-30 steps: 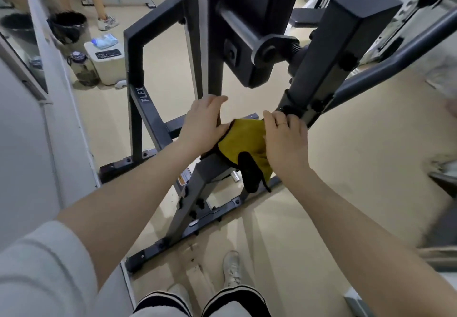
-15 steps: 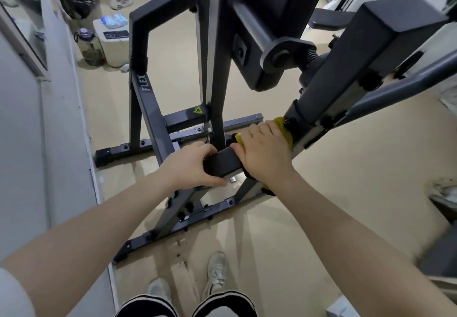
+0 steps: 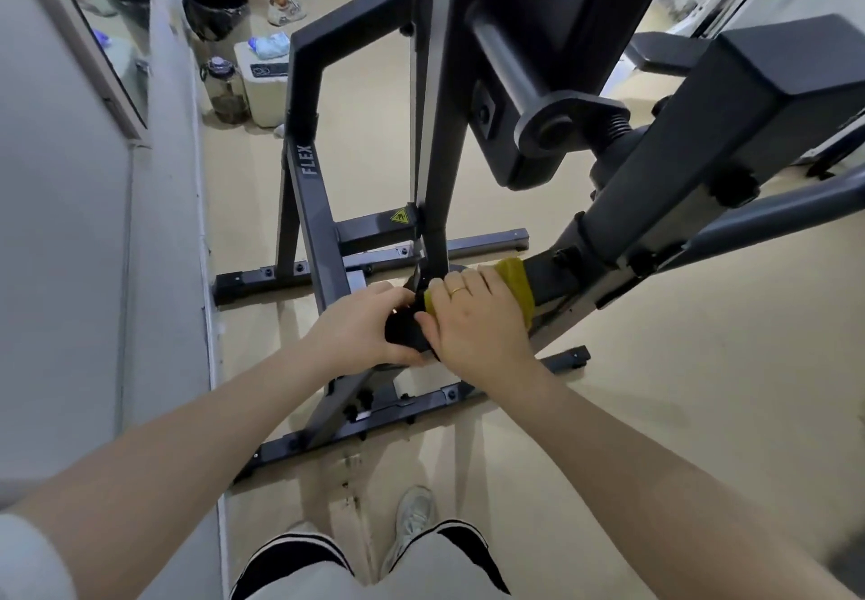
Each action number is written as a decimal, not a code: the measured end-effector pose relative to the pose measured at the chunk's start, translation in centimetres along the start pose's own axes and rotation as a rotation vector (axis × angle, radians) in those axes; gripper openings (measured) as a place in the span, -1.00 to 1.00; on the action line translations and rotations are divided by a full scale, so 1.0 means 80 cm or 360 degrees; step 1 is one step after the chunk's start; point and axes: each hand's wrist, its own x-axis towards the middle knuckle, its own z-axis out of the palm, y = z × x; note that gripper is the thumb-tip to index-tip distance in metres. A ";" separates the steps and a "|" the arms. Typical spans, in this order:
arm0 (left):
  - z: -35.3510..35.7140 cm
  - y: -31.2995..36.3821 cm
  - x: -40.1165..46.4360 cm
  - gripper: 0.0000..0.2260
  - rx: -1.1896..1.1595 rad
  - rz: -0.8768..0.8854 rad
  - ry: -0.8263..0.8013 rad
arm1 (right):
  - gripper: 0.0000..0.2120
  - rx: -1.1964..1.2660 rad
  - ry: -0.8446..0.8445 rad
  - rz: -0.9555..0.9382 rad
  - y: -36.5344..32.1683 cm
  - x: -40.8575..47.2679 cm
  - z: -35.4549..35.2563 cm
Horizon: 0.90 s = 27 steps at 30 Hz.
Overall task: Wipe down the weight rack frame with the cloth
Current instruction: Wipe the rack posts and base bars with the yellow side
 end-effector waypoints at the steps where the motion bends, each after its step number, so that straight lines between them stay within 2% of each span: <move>1: 0.000 0.000 -0.001 -0.50 -0.0028 -0.0005 0.0004 | -0.46 0.0033 -0.0019 -0.0087 -0.004 0.001 0.000; 4: 0.003 -0.003 -0.006 -0.52 -0.0077 -0.0030 -0.0005 | -0.36 0.0009 -0.0071 -0.0364 0.026 -0.002 -0.010; 7: 0.010 -0.015 -0.014 -0.46 -0.0058 -0.0079 -0.0031 | -0.40 -0.0074 -0.0128 -0.0301 0.069 -0.018 -0.022; 9: 0.017 -0.027 -0.023 -0.44 -0.0103 -0.0146 -0.0059 | -0.35 -0.0107 -0.0162 -0.0247 0.076 -0.025 -0.022; 12: 0.021 -0.040 -0.035 -0.44 -0.0283 -0.0160 -0.0054 | -0.29 -0.0192 -0.0199 -0.0299 0.050 -0.019 -0.013; 14: 0.019 -0.043 -0.036 -0.43 -0.0326 -0.0139 -0.0025 | -0.38 -0.0262 -0.0112 -0.0362 0.015 -0.010 -0.005; 17: 0.020 -0.049 -0.034 -0.38 -0.0319 -0.0153 0.0026 | -0.47 -0.0307 -0.0178 -0.0466 -0.031 0.001 0.005; 19: 0.024 -0.053 -0.035 -0.36 -0.0358 -0.0187 0.0064 | -0.39 -0.0277 -0.0228 -0.0501 -0.028 0.002 -0.001; 21: 0.028 -0.055 -0.037 -0.37 -0.0402 -0.0204 0.0103 | -0.31 -0.0192 -0.0300 -0.0458 0.001 0.003 -0.012; 24: 0.029 -0.056 -0.040 -0.45 -0.0483 -0.0223 0.0099 | -0.26 -0.0227 -0.0185 -0.0287 0.035 -0.002 -0.019; 27: 0.027 -0.057 -0.038 -0.48 -0.0468 -0.0182 0.0061 | -0.27 -0.0355 -0.0208 -0.0225 0.014 0.001 -0.006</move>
